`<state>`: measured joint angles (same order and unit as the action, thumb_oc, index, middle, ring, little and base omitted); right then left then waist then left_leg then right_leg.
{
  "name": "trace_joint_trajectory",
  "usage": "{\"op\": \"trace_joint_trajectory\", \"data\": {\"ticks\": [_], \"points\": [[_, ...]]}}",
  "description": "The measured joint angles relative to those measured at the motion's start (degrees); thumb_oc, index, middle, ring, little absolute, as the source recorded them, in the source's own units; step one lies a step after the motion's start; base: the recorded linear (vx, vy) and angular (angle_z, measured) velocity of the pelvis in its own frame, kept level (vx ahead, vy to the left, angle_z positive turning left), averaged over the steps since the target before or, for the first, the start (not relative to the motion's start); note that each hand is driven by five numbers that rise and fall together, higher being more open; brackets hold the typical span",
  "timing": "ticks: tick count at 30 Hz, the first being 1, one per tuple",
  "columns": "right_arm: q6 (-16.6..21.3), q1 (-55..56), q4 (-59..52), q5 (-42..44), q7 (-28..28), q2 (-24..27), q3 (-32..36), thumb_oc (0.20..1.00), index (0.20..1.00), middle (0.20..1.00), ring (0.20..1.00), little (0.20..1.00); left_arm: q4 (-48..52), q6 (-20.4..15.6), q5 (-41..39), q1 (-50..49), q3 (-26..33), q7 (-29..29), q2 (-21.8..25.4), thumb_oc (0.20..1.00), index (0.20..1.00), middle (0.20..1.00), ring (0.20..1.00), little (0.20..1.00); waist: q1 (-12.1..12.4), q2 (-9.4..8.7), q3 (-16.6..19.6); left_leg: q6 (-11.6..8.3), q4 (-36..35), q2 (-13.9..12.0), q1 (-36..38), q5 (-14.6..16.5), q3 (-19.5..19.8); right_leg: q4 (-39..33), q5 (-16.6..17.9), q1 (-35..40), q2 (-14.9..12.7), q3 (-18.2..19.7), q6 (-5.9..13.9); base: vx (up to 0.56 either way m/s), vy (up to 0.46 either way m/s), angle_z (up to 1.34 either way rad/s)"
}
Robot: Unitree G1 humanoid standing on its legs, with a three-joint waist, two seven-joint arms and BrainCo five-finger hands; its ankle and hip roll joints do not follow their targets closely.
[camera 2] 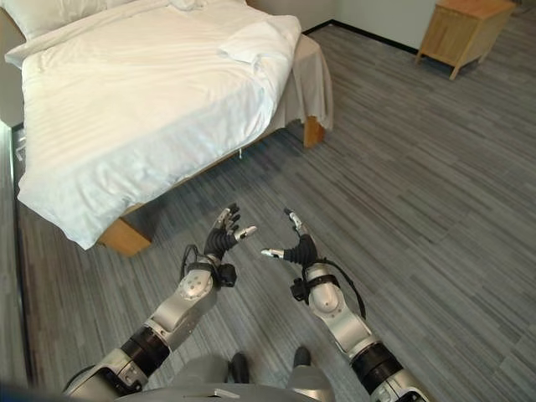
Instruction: Making the bed.
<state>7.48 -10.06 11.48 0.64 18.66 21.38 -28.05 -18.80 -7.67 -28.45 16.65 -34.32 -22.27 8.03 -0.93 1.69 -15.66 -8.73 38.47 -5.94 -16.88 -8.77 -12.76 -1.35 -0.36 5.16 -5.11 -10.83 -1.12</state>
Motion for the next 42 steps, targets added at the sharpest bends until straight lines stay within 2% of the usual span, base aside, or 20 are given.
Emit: {"op": "trace_joint_trajectory", "data": {"ticks": [1, 4, 7, 9, 10, 12, 14, 16, 17, 20, 23, 25, 26, 28, 30, 32, 34, 37, 40, 42], "points": [[0.1, -0.8, 0.0, 0.0, 0.4, 0.0, -0.4, 1.0, 1.0, 1.0, 1.0, 1.0, 0.1, -0.6, -0.2, 0.5, -0.4, -0.1, -0.8, 1.0, 1.0, 1.0, 1.0, 1.0, 0.1, 0.11, -0.3, 1.06, -4.5, -0.2, 0.1, 1.7, -1.3, -0.6, 0.0, -0.1, 0.2, 0.6, 0.0, 0.56, 0.056, -0.44], [0.1, -2.7, 1.1, -0.2, 1.5, 0.6, -1.6, 1.0, 1.0, 1.0, 1.0, 1.0, -1.3, -1.8, -0.2, 1.3, -1.8, 0.0, -2.4, 1.0, 1.0, 1.0, 1.0, 1.0, 1.9, 4.84, -1.5, 0.61, -44.6, 0.6, 6.8, 1.6, -2.9, -3.6, 0.1, 0.1, 4.9, 5.6, -0.16, 0.58, -0.015, -0.81], [-1.0, -2.0, 0.7, -0.9, 2.0, 2.0, -3.6, 1.0, 1.0, 1.0, 1.0, 1.0, -1.8, -1.9, -0.6, 1.2, -1.7, -1.2, -2.9, 1.0, 1.0, 1.0, 1.0, 1.0, 2.6, 5.9, -2.1, 2.23, -44.5, 2.4, 7.9, 0.8, 0.0, -4.3, -0.6, 2.0, 5.3, 9.9, -0.96, 0.48, -0.091, -0.87], [-1.0, -2.0, 0.7, -2.1, 2.4, 1.9, -5.9, 1.0, 1.0, 1.0, 1.0, 1.0, -0.6, -2.2, -0.8, 1.4, -2.5, -1.8, -3.7, 1.0, 1.0, 1.0, 1.0, 1.0, 2.2, 6.64, -1.5, 1.85, -44.0, 4.4, 12.5, 2.1, 3.1, -3.4, -3.3, 4.3, 5.4, 12.1, 0.98, 0.45, -0.134, -1.02], [-1.1, -3.6, 2.9, -3.0, 3.0, 0.3, -6.7, 1.0, 1.0, 1.0, 1.0, 1.0, 0.0, -2.6, -2.4, 2.6, -4.4, -2.6, -3.1, 1.0, 1.0, 1.0, 1.0, 1.0, 2.8, 6.96, -1.5, 7.15, -43.9, 3.0, 14.5, 2.4, 1.5, 17.5, -10.3, -4.4, 7.0, 13.6, 7.34, 0.35, -0.107, -0.96], [-3.3, -0.5, -6.0, -0.1, 0.7, 2.7, -3.7, 1.0, 1.0, 1.0, 1.0, 1.0, -0.3, -2.5, -2.9, 4.5, -4.9, -2.4, -0.7, 1.0, 1.0, 1.0, 1.0, 1.0, -0.4, 2.88, -0.8, 10.83, -43.6, 5.2, 19.3, 4.3, 0.8, 50.4, -11.1, -19.0, 2.7, 12.6, 18.09, 0.36, -0.085, -0.32], [0.3, 3.8, -22.9, 5.4, -3.7, 13.8, 6.9, 1.0, 1.0, 1.0, 1.0, 1.0, 2.8, -2.7, -2.5, 4.7, -0.8, -2.6, -0.4, 1.0, 1.0, 1.0, 1.0, 1.0, -1.3, 2.94, -2.9, 10.92, -40.9, 5.3, 22.0, 8.4, -2.1, 69.2, -8.7, -30.1, -1.3, 11.7, 15.99, 0.32, -0.007, -0.08], [1.5, 1.7, -21.6, 8.4, -4.2, 16.2, 10.7, 1.0, 1.0, 1.0, 1.0, 1.0, 0.4, -2.8, -2.5, 4.9, -0.3, -3.0, 0.8, 1.0, 1.0, 1.0, 1.0, 1.0, -4.3, 3.29, -2.7, 10.95, -41.7, 4.7, 26.3, 8.8, -4.1, 60.0, -8.1, -31.0, -5.4, 6.2, 15.55, 0.22, -0.041, -0.29], [1.4, 0.7, -19.9, 9.4, -4.4, 15.5, 10.7, 1.0, 1.0, 1.0, 1.0, 1.0, 0.4, -2.9, -2.5, 5.2, 0.5, -2.3, 1.3, 1.0, 1.0, 1.0, 1.0, 1.0, -5.5, 2.15, -1.8, 9.6, -41.9, 4.9, 28.3, 9.7, -3.8, 45.9, -7.3, -29.8, -7.5, 3.0, 14.6, 0.38, -0.251, -0.19], [1.3, 1.2, -16.4, 9.3, -6.0, 14.2, 7.8, 1.0, 1.0, 1.0, 1.0, 1.0, 1.0, -2.9, -2.5, 5.3, 2.1, -0.9, 1.2, 1.0, 1.0, 1.0, 1.0, 1.0, -7.3, 1.31, -1.2, 7.15, -42.2, 4.8, 30.1, 12.3, -1.6, 29.6, -5.7, -29.2, -8.4, 0.5, 12.54, 0.43, -0.296, 0.18], [-1.2, 2.5, -13.4, 8.6, -6.9, 12.3, 7.3, 1.0, 1.0, 1.0, 1.0, 1.0, 0.0, -3.0, -2.5, 5.1, 2.7, 0.2, 0.8, 1.0, 1.0, 1.0, 1.0, 1.0, -7.3, 1.02, -0.5, 4.42, -42.4, 4.8, 32.5, 16.0, -1.3, 7.5, 0.9, -24.2, -7.7, -0.2, 9.73, 0.39, -0.252, 0.28], [-2.2, 1.7, -11.6, 8.2, -6.8, 10.4, 7.7, 1.0, 1.0, 1.0, 1.0, 1.0, -1.9, -2.5, -2.5, 4.1, 2.8, 0.3, -0.1, 1.0, 1.0, 1.0, 1.0, 1.0, -7.5, 4.59, -0.3, 3.12, -41.5, 1.7, 33.8, 16.6, -2.8, 9.7, 3.3, -23.3, -5.0, -3.2, 9.08, 0.39, -0.321, -0.07], [-2.2, 1.4, -11.5, 8.1, -6.9, 9.4, 7.7, 1.0, 1.0, 1.0, 1.0, 1.0, -1.9, -2.1, -2.5, 3.3, 3.1, 0.7, 0.0, 1.0, 1.0, 1.0, 1.0, 1.0, -7.1, 4.51, -0.4, 2.8, -40.1, 0.5, 35.5, 15.5, -4.6, 12.4, 5.2, -22.7, -4.0, -4.3, 6.03, 0.35, -0.342, -0.47], [-2.2, 1.9, -11.8, 7.7, -6.9, 9.2, 9.2, 1.0, 1.0, 1.0, 1.0, 1.0, -1.9, -1.7, -2.5, 2.1, 3.0, 1.7, -1.2, 1.0, 1.0, 1.0, 1.0, 1.0, -6.9, 4.65, -0.2, 3.13, -36.7, -2.5, 38.9, 12.1, -5.1, 17.3, 1.7, -19.7, -1.9, -4.9, 1.44, 0.29, -0.312, -0.43], [-2.1, 1.6, -12.5, 6.5, -6.8, 9.7, 10.5, 1.0, 1.0, 1.0, 1.0, 1.0, -2.0, -1.8, -2.5, 2.3, 3.6, 2.6, -3.0, 1.0, 1.0, 1.0, 1.0, 1.0, -6.8, 4.25, -0.2, 2.08, -29.4, -4.3, 37.5, 7.1, -5.0, 16.5, -0.8, -16.3, -0.6, -4.7, 0.16, 0.21, -0.369, -0.25], [-2.0, 0.6, -13.1, 6.5, -7.4, 10.7, 11.4, 1.0, 1.0, 1.0, 1.0, 1.0, -2.2, -1.8, -2.5, 3.0, 4.3, 3.0, -5.3, 1.0, 1.0, 1.0, 1.0, 1.0, -6.9, 3.11, -0.9, -1.8, -7.5, -5.8, 26.7, 0.3, 0.4, 11.1, 0.6, -11.1, 0.1, -4.5, -1.88, 0.29, -0.464, -0.16], [-1.9, 0.6, -12.9, 6.6, -8.0, 10.3, 12.2, 1.0, 1.0, 1.0, 1.0, 1.0, -1.3, -1.8, -2.4, 3.4, 4.3, 3.3, -5.0, 1.0, 1.0, 1.0, 1.0, 1.0, -5.7, -1.13, -2.9, -1.6, 11.2, -5.6, 13.3, 1.0, -2.5, 6.6, -1.3, -5.5, -0.8, -3.0, -4.74, 0.41, -0.25, -0.15], [-1.8, -0.6, -13.0, 6.5, -8.4, 9.6, 9.2, 1.0, 1.0, 1.0, 1.0, 1.0, -1.0, -1.9, -2.3, 3.2, 4.8, 3.3, -3.4, 1.0, 1.0, 1.0, 1.0, 1.0, -3.1, -4.01, -4.0, -0.82, 1.2, -5.0, 7.2, 4.3, -9.6, 1.9, 0.0, -0.1, -0.8, -1.0, -3.72, 0.36, -0.02, -0.43], [-1.8, 0.4, -12.6, 6.5, -9.5, 9.2, 7.5, 1.0, 1.0, 1.0, 1.0, 1.0, -1.2, -1.8, -2.3, 1.8, 6.0, 3.2, -2.2, 1.0, 1.0, 1.0, 1.0, 1.0, -3.0, -2.37, -3.9, 1.17, -23.6, -4.7, 5.1, 3.1, -14.2, -2.1, -0.9, 5.4, 3.0, -0.9, -1.25, 0.34, 0.015, -0.36], [-1.7, 2.9, -12.6, 6.5, -9.7, 9.5, 7.3, 1.0, 1.0, 1.0, 1.0, 1.0, -1.2, -1.8, -2.2, 0.0, 5.6, 3.4, -1.9, 1.0, 1.0, 1.0, 1.0, 1.0, -3.0, -1.38, -3.1, 2.09, -33.4, -3.9, 5.1, 2.5, -21.7, -4.3, -2.6, 9.4, 4.1, -2.0, 0.49, 0.45, -0.017, -0.21]]}}
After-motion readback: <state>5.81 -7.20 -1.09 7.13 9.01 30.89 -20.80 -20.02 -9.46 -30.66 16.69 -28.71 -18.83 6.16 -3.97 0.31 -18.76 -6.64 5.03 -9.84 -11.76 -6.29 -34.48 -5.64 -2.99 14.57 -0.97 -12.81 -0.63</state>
